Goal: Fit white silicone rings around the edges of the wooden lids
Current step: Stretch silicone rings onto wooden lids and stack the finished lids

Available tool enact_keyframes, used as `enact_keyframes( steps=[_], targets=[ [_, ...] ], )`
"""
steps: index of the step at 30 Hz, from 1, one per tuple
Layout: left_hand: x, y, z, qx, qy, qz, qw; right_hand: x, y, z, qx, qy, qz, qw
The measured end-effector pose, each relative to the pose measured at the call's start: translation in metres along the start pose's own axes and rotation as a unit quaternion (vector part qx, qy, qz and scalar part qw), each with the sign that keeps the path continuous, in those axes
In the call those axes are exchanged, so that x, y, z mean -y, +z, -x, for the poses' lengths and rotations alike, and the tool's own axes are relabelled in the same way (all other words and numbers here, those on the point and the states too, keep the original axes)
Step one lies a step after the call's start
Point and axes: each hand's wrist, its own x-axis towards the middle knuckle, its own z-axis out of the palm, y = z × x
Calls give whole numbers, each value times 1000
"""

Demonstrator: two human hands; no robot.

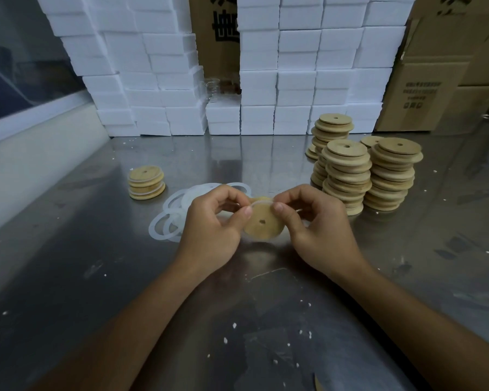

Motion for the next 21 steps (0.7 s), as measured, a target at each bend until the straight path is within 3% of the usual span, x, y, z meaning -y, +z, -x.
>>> enact_keyframes(
  steps=[3,9,15,21],
  targets=[
    [0,0,-1,-9,6,-5,1000,2,0,0,-10,-41,13,999],
    [8,-1,-2,5,-33,-33,999,3,0,-1,22,-37,37,998],
    [4,-2,0,-1,37,-81,996,3,-3,-2,26,-90,79,993],
    [4,-2,1,13,11,-84,996,0,-1,-2,7,-66,44,997]
  ],
)
